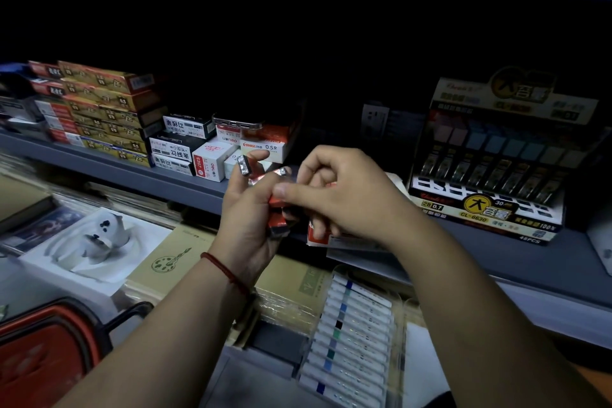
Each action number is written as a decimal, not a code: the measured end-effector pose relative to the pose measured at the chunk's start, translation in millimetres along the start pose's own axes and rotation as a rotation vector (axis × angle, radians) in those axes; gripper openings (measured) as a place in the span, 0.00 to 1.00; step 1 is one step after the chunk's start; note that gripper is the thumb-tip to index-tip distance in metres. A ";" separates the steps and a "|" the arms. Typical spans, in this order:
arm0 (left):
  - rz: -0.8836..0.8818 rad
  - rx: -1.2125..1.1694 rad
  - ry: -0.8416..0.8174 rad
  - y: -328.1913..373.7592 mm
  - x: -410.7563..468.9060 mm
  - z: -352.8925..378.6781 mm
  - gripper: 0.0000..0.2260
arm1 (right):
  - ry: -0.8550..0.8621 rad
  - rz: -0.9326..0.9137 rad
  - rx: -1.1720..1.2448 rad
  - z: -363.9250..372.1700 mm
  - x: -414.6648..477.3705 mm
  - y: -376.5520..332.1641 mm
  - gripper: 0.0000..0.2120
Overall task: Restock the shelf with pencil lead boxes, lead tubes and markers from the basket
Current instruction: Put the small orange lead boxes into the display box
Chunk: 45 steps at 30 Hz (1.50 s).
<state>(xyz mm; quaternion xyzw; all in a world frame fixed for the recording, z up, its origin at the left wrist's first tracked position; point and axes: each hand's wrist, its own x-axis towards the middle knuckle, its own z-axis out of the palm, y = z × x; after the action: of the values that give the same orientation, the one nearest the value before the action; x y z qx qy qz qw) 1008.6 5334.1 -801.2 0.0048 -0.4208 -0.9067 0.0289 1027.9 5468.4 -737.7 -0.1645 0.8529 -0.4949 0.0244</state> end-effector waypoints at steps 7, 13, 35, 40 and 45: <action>0.119 0.102 0.099 -6.0 -7.6 12.6 0.17 | -0.006 0.344 0.390 -6.0 -1.6 -2.3 0.12; 0.154 0.176 0.130 -9.8 -9.9 17.1 0.18 | 0.003 0.449 0.488 -9.4 -0.4 -1.4 0.17; 0.011 0.043 0.022 -0.7 -7.6 10.2 0.20 | 0.461 0.405 0.306 -48.8 -1.6 19.1 0.06; -0.005 0.066 -0.027 -1.6 -7.1 7.2 0.20 | 0.422 0.522 0.036 -47.4 3.5 35.6 0.08; -0.032 0.087 -0.073 -0.3 -3.3 1.7 0.21 | 0.410 0.543 -0.270 -36.6 21.2 51.0 0.05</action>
<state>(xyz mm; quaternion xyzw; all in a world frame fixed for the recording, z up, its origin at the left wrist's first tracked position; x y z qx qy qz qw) 1011.7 5335.7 -800.3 -0.0204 -0.4604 -0.8875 -0.0014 987.3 5515.8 -759.9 0.1688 0.9104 -0.3758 -0.0385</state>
